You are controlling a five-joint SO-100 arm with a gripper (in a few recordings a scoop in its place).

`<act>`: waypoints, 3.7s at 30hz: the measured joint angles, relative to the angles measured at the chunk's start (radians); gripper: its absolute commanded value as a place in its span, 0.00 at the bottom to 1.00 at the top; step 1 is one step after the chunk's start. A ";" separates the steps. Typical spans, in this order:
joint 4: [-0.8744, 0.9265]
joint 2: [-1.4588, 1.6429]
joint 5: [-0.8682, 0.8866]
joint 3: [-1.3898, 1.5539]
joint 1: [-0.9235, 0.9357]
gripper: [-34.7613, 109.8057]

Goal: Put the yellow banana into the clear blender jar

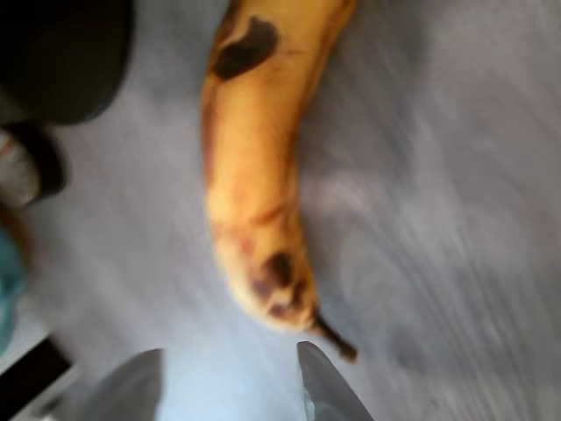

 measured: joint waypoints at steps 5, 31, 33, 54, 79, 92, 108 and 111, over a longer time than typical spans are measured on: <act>-0.026 -0.126 0.014 -0.055 0.002 0.42; -0.064 -0.486 0.003 -0.206 0.086 0.31; -0.066 -0.488 0.003 -0.207 0.084 0.30; -0.032 -0.477 0.011 -0.225 0.002 0.27; 0.095 0.175 -0.172 -0.540 -0.183 0.27; 0.112 0.199 0.023 -0.910 -0.003 0.27; 0.005 0.158 0.362 -0.917 0.545 0.27; 0.005 0.069 0.364 -0.916 0.595 0.27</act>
